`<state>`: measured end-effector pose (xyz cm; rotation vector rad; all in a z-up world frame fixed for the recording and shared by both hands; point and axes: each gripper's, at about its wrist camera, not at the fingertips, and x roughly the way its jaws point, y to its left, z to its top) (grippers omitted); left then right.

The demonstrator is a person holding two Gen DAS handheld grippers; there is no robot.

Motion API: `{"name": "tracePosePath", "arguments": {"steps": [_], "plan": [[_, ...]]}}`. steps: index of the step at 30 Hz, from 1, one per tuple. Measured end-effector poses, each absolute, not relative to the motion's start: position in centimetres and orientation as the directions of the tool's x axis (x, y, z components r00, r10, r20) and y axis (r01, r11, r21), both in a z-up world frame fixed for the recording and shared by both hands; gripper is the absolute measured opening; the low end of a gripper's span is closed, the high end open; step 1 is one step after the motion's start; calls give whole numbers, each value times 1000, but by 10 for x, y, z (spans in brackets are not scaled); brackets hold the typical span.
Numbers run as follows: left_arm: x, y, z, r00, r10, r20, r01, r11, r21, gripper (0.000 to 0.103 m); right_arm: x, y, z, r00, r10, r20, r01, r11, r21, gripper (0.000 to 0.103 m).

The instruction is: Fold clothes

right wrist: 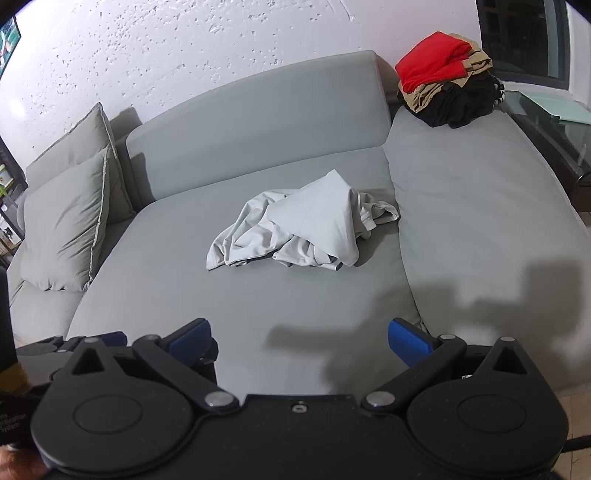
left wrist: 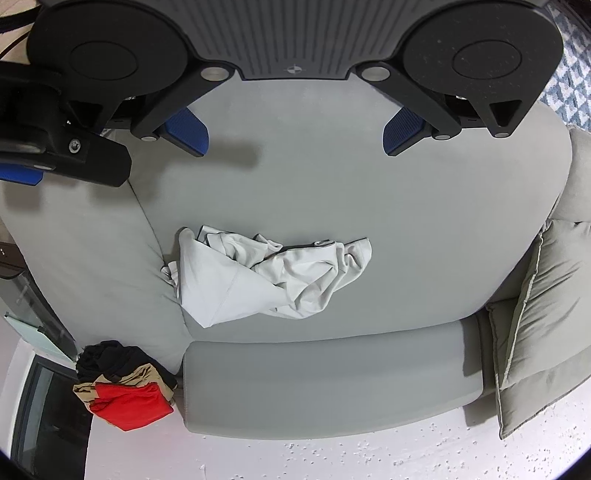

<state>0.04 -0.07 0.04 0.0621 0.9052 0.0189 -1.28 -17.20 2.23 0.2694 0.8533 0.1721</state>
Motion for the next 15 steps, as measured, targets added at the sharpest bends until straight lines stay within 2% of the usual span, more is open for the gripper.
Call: {"name": "tracePosePath", "arguments": {"steps": [15], "plan": [[13, -6, -2, 602, 48, -797, 15, 997, 71, 101, -8, -173, 19, 637, 253, -728, -33, 953, 302, 103]]}}
